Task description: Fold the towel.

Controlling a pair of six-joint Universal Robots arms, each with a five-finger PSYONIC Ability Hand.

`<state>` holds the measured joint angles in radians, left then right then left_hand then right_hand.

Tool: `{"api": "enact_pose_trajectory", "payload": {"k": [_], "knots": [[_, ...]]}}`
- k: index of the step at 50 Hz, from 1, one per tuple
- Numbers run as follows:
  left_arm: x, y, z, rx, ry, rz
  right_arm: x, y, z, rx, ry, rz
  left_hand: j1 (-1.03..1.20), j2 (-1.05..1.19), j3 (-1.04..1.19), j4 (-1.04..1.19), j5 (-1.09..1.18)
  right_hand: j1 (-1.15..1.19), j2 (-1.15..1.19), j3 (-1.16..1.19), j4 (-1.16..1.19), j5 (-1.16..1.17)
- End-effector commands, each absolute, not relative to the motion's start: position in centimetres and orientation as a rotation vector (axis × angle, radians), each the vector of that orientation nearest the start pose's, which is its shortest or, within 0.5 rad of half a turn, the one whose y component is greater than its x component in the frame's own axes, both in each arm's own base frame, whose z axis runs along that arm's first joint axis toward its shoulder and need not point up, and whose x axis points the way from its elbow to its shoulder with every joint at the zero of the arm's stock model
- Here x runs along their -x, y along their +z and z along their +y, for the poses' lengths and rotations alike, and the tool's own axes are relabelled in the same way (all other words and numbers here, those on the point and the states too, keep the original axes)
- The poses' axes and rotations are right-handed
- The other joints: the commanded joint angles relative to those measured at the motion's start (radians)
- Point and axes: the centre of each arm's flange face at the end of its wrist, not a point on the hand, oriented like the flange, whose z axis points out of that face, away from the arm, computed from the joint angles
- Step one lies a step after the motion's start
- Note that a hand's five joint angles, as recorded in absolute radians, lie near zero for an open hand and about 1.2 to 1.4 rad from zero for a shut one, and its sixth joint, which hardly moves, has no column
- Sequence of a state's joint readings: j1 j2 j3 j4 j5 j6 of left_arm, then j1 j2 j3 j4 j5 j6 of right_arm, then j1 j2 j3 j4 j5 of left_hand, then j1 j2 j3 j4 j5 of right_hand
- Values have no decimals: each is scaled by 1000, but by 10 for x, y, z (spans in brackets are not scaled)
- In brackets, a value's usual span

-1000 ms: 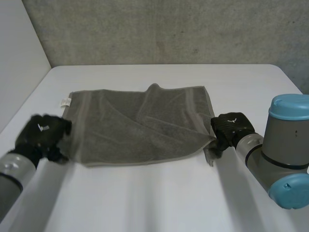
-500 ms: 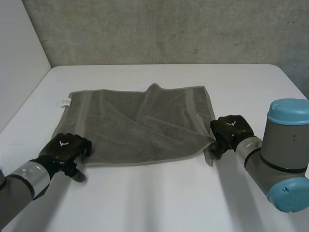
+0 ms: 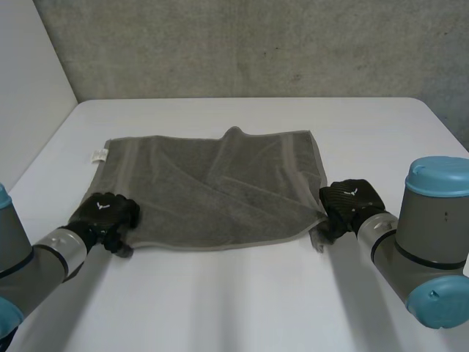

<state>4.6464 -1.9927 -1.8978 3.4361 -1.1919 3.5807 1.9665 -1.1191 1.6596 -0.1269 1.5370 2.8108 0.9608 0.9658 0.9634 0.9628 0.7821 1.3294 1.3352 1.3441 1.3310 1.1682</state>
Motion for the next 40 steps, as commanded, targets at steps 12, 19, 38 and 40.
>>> {"api": "enact_pose_trajectory", "payload": {"k": [12, 19, 38, 40], "knots": [[192, 132, -316, -850, -1931, 2437, -254, 146, -259, 944, -1677, 2402, 72, 67, 69, 70, 76, 67, 61, 52, 65, 54], [192, 142, -342, -696, -2010, 2361, -254, 145, -259, 947, -1673, 2403, 69, 64, 66, 67, 73, 67, 61, 52, 65, 54], [202, 129, -308, -777, -1885, 2462, -254, 143, -260, 946, -1681, 2400, 63, 58, 60, 61, 67, 67, 61, 52, 65, 54], [203, 128, -307, -780, -1880, 2466, -254, 143, -260, 946, -1679, 2401, 63, 58, 60, 61, 67, 67, 61, 52, 65, 54]]}}
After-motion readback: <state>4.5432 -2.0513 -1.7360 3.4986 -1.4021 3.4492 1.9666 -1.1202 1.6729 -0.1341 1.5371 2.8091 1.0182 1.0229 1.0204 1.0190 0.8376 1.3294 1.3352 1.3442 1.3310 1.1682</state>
